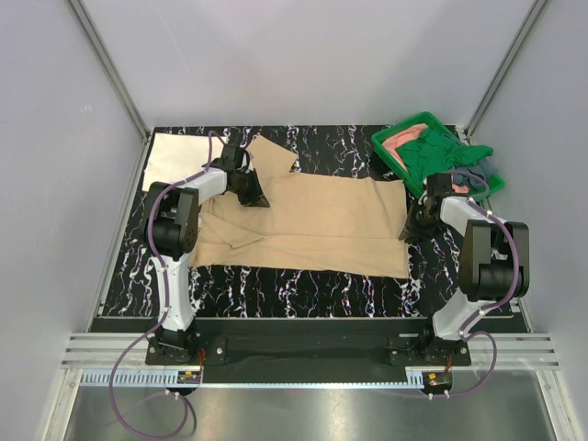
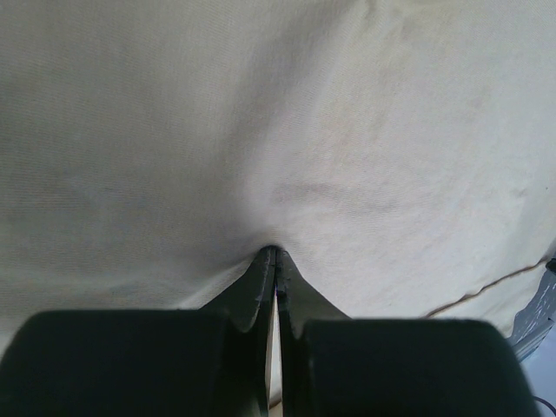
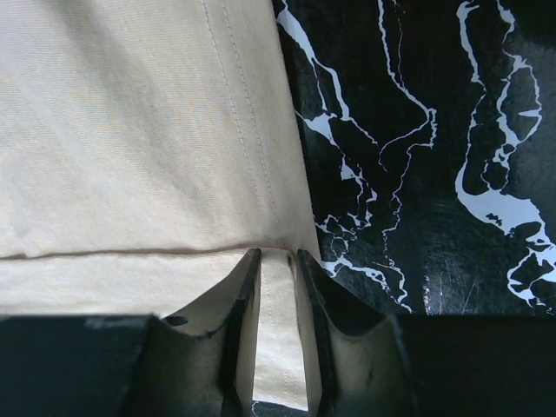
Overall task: Fold and stack the t-shirts
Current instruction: Fold the tshirt
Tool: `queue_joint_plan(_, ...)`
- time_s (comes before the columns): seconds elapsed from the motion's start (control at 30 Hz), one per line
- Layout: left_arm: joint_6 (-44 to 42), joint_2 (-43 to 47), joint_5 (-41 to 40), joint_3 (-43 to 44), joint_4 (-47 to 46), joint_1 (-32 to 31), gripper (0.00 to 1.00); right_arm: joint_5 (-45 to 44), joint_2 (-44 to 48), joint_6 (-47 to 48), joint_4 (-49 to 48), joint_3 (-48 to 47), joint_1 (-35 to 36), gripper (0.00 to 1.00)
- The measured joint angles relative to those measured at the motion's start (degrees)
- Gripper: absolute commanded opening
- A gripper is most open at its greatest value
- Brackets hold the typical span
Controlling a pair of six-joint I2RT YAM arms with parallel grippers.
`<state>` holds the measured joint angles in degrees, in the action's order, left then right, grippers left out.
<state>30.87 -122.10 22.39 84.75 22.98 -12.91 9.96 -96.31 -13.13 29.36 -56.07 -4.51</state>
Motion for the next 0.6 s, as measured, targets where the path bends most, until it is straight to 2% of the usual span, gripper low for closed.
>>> queue_joint_plan(0.13,0.0,0.0,0.0,0.0,0.0,0.0,0.05,0.0,-0.2,0.1,0.0,0.0,0.0,0.23)
queue_joint_plan(0.17,0.0,0.0,0.0,0.0,0.0,0.0,0.05,0.0,-0.2,0.2,0.0,0.0,0.0,0.15)
queue_joint_plan(0.3,0.0,0.0,0.0,0.0,0.0,0.0,0.06,-0.7,-0.2,0.5,0.0,0.0,0.0,0.00)
queue_joint_plan(0.6,0.0,0.0,-0.2,0.0,0.0,0.0,0.06,-4.1,0.9,-0.5,0.1,1.3,0.0,0.00)
